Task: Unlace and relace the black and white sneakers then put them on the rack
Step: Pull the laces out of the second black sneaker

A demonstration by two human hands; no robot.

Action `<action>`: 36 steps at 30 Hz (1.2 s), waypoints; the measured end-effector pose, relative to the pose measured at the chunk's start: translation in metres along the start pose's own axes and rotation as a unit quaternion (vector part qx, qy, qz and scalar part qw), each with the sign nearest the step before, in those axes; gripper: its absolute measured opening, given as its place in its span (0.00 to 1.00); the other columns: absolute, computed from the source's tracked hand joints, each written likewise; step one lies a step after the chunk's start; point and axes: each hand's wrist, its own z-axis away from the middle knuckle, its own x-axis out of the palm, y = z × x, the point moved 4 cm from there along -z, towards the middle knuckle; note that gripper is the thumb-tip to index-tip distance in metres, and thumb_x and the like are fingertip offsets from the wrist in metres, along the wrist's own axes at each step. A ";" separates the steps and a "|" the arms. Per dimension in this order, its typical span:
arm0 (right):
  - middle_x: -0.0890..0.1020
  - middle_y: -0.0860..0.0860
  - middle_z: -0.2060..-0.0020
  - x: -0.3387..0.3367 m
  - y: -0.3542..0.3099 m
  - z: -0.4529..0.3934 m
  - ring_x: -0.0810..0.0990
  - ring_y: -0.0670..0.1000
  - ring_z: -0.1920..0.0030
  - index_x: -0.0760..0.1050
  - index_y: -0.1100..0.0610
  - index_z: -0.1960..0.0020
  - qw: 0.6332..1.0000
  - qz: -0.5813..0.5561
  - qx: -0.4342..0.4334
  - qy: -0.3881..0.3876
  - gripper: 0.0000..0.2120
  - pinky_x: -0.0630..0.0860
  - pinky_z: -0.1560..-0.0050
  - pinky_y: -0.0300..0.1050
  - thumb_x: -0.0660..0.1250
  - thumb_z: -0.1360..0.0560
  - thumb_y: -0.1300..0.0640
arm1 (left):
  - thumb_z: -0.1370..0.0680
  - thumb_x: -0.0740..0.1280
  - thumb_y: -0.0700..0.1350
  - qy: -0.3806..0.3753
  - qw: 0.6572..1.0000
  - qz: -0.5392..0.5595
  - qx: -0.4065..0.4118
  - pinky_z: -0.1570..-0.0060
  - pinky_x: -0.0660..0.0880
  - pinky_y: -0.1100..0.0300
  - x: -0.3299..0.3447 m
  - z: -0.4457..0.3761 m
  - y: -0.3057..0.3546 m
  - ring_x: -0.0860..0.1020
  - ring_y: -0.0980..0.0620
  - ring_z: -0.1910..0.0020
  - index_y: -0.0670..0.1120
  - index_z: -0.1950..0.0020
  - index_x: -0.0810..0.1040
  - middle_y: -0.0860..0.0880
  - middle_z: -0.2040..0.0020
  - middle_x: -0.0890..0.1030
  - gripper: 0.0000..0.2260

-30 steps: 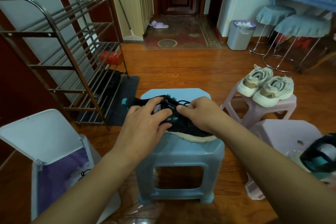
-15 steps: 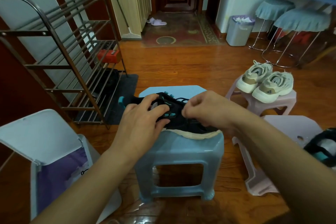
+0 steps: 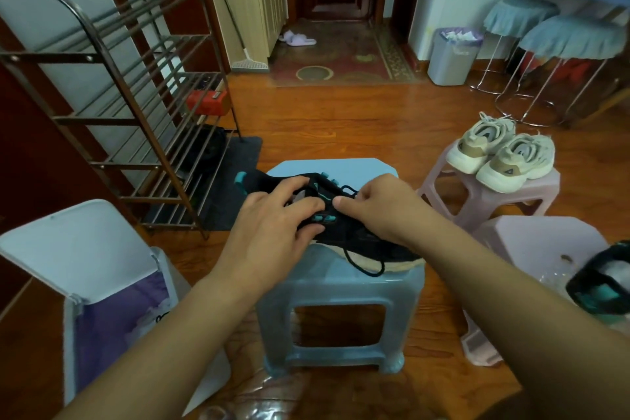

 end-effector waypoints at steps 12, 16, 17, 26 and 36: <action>0.78 0.48 0.70 -0.015 0.009 0.077 0.73 0.45 0.70 0.82 0.54 0.58 0.899 0.063 -0.177 -0.397 0.05 0.71 0.66 0.46 0.72 0.24 0.55 | 0.24 0.73 0.52 0.006 1.000 0.015 0.000 0.39 0.71 0.49 -0.002 -0.002 -0.002 0.79 0.48 0.40 0.54 0.40 0.81 0.49 0.31 0.75 0.13; 0.77 0.44 0.71 -0.011 0.026 0.060 0.74 0.42 0.70 0.82 0.50 0.58 0.932 0.174 -0.128 -0.291 0.10 0.74 0.64 0.44 0.69 0.22 0.46 | 0.23 0.72 0.52 0.005 1.000 0.014 0.008 0.38 0.69 0.50 -0.003 -0.004 -0.003 0.78 0.50 0.39 0.54 0.39 0.82 0.49 0.30 0.74 0.13; 0.75 0.45 0.73 -0.017 0.026 0.048 0.72 0.43 0.71 0.82 0.50 0.60 0.969 0.106 -0.098 -0.201 0.13 0.72 0.67 0.42 0.68 0.22 0.43 | 0.23 0.72 0.52 0.003 1.000 0.016 0.006 0.38 0.69 0.50 -0.003 -0.004 -0.003 0.78 0.51 0.39 0.54 0.39 0.81 0.50 0.30 0.74 0.13; 0.74 0.53 0.71 0.004 -0.001 0.004 0.72 0.52 0.69 0.72 0.58 0.65 0.999 0.014 -0.033 0.021 0.19 0.66 0.69 0.43 0.68 0.21 0.48 | 0.24 0.73 0.51 -0.001 1.000 0.016 -0.004 0.38 0.68 0.50 -0.004 -0.003 0.001 0.78 0.51 0.39 0.55 0.40 0.81 0.50 0.31 0.75 0.13; 0.70 0.52 0.72 -0.012 0.010 0.046 0.67 0.48 0.73 0.76 0.58 0.61 0.963 -0.134 -0.046 -0.229 0.08 0.65 0.73 0.41 0.69 0.23 0.60 | 0.24 0.73 0.51 0.014 1.000 0.017 -0.006 0.40 0.71 0.49 -0.003 -0.004 0.000 0.79 0.50 0.42 0.54 0.40 0.82 0.50 0.32 0.76 0.13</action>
